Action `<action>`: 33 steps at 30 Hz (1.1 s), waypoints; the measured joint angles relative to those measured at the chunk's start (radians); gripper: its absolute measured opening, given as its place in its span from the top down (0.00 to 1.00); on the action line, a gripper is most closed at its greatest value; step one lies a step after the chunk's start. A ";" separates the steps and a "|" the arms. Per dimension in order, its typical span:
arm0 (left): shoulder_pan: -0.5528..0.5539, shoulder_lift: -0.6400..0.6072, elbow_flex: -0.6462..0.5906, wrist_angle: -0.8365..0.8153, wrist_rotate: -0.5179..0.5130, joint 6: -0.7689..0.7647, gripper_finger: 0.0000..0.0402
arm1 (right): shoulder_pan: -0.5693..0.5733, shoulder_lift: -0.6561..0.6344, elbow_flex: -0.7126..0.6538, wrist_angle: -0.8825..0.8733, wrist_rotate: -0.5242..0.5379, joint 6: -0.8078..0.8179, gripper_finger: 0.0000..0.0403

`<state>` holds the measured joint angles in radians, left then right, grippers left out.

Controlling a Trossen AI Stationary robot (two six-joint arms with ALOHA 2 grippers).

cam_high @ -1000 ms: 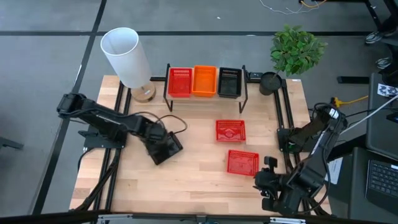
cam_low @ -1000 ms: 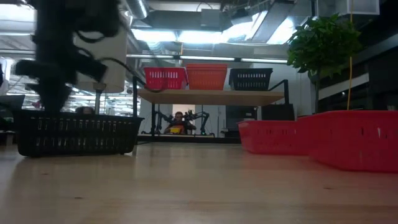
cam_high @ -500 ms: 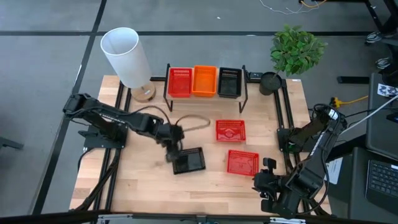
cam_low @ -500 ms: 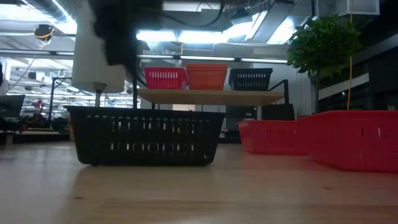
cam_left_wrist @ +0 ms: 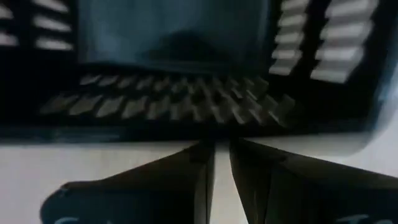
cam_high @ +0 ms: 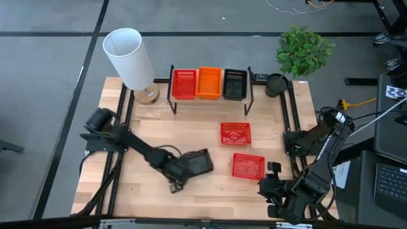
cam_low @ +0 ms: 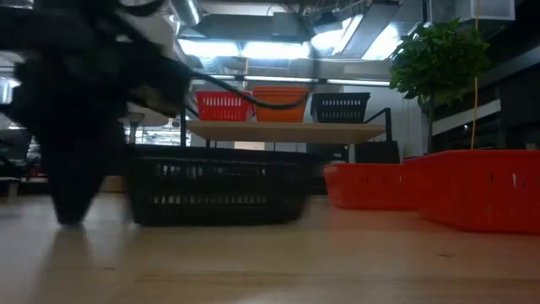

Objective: Stack baskets on shelf by color
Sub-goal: Stack the black basket on the stacked black baskets on the shelf

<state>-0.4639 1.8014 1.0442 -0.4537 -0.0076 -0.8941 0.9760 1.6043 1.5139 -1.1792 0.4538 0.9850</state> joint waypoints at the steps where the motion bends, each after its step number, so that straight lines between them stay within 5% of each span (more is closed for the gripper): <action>1: 0.010 0.013 0.005 0.067 -0.005 0.024 0.89 | 0.000 0.000 0.000 0.000 0.000 -0.001 0.64; 8: 0.148 0.089 0.221 0.184 -0.249 0.354 0.89 | 0.000 0.000 0.000 0.005 0.007 0.001 0.64; 15: 0.182 0.089 0.397 0.019 -0.200 0.505 0.89 | 0.000 0.000 0.000 0.009 0.034 0.030 0.64; 22: 0.111 0.089 0.432 -0.154 -0.223 0.508 0.89 | -0.027 0.053 0.001 -0.008 0.140 0.079 0.64; 26: 0.076 0.089 0.432 -0.300 -0.243 0.512 0.89 | -0.102 0.140 0.001 -0.022 0.100 0.054 0.64; 33: 0.034 0.019 0.423 -0.710 -0.441 0.253 0.89 | -0.215 0.247 0.001 0.015 -0.005 -0.076 0.64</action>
<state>-0.4295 1.8206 1.4675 -1.1636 -0.4485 -0.6406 0.7612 1.8515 1.5150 -1.1645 0.4484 0.9091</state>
